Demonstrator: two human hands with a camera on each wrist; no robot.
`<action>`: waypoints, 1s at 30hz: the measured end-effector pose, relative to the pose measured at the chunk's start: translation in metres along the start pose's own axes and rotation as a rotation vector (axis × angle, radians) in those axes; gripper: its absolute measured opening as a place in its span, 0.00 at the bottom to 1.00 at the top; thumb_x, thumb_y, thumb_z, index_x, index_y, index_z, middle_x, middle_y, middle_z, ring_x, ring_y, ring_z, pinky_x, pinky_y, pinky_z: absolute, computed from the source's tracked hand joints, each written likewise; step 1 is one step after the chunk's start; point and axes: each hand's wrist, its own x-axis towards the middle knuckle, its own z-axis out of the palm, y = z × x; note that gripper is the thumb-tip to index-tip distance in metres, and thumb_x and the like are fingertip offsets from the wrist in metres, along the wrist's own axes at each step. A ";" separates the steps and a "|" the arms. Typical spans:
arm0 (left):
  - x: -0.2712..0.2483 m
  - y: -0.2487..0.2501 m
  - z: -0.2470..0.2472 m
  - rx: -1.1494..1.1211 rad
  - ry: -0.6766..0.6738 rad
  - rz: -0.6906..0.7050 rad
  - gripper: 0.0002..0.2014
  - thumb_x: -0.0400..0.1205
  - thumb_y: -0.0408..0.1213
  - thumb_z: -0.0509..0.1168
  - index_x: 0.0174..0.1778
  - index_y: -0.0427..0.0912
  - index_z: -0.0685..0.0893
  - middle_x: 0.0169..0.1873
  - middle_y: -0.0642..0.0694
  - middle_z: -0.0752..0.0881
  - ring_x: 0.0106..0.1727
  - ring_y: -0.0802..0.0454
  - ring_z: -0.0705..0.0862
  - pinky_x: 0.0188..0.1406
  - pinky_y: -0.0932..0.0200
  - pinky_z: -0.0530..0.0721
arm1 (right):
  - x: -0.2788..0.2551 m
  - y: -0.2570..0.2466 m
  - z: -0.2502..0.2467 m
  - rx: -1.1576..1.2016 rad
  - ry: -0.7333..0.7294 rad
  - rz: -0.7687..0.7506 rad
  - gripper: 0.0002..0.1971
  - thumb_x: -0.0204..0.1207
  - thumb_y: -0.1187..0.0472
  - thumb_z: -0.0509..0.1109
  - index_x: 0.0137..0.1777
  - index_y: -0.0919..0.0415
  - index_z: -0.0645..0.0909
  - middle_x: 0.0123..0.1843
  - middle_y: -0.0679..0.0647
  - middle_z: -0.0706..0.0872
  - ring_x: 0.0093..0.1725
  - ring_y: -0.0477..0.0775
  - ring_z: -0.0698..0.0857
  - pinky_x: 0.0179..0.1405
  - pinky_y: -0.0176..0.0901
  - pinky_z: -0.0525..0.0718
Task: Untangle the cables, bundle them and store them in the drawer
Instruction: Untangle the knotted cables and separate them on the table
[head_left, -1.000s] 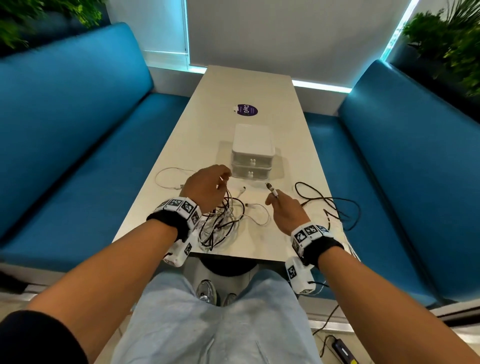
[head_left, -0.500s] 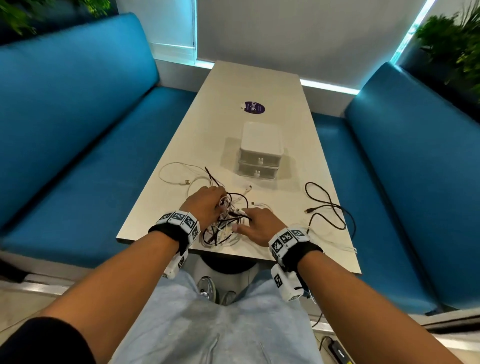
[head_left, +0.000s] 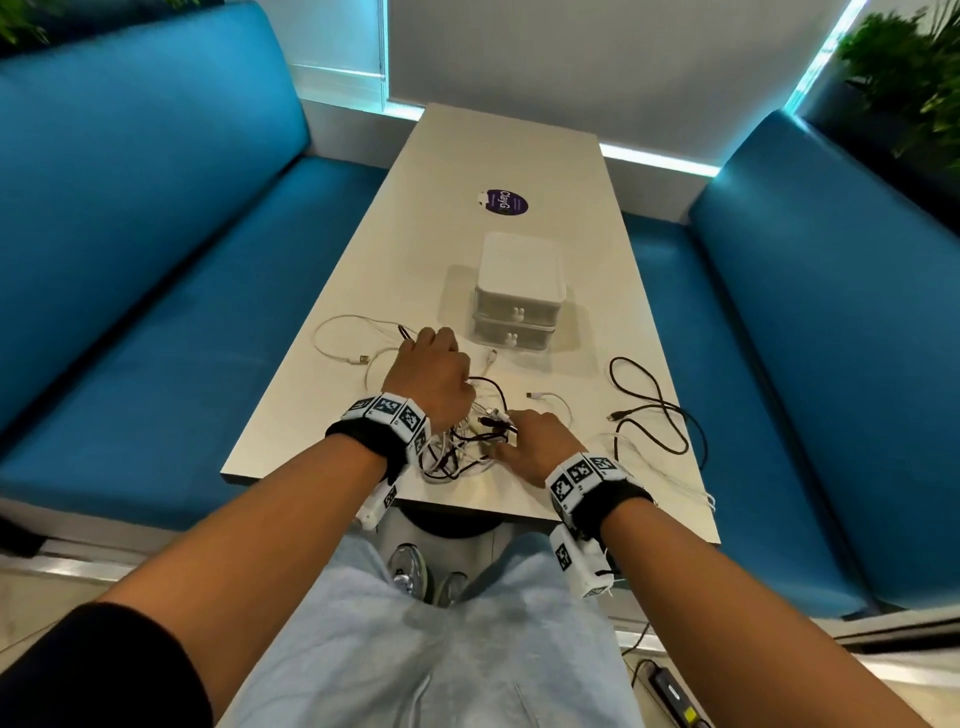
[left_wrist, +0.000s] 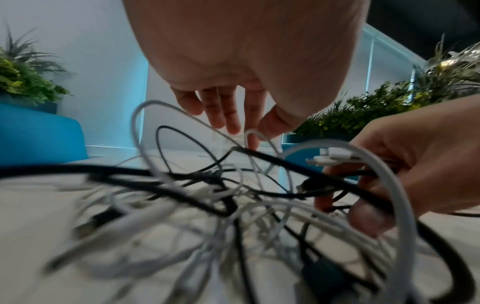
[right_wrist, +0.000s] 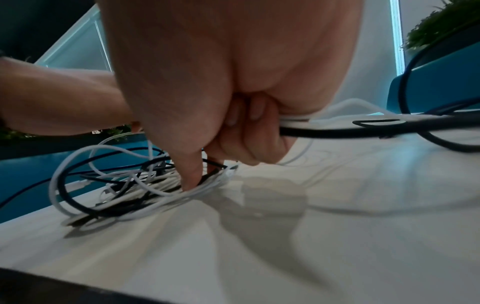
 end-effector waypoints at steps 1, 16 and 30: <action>0.005 0.007 0.000 -0.014 -0.013 0.028 0.12 0.77 0.43 0.62 0.50 0.44 0.86 0.57 0.46 0.78 0.61 0.43 0.72 0.61 0.46 0.73 | 0.000 0.001 0.000 0.010 0.004 -0.004 0.21 0.72 0.39 0.69 0.58 0.51 0.83 0.56 0.56 0.89 0.57 0.61 0.85 0.51 0.49 0.83; 0.018 0.021 0.037 -0.041 -0.184 0.087 0.15 0.85 0.41 0.56 0.66 0.49 0.79 0.68 0.46 0.77 0.68 0.43 0.74 0.67 0.42 0.66 | 0.004 0.036 -0.029 0.305 0.297 0.223 0.15 0.79 0.59 0.61 0.63 0.61 0.78 0.53 0.65 0.87 0.54 0.66 0.83 0.43 0.43 0.72; 0.029 0.017 0.049 0.078 -0.158 0.014 0.22 0.86 0.40 0.55 0.76 0.37 0.65 0.63 0.38 0.80 0.59 0.35 0.81 0.57 0.44 0.75 | 0.013 0.052 -0.023 0.159 0.232 0.315 0.18 0.81 0.53 0.64 0.67 0.60 0.74 0.62 0.65 0.83 0.60 0.66 0.82 0.50 0.48 0.78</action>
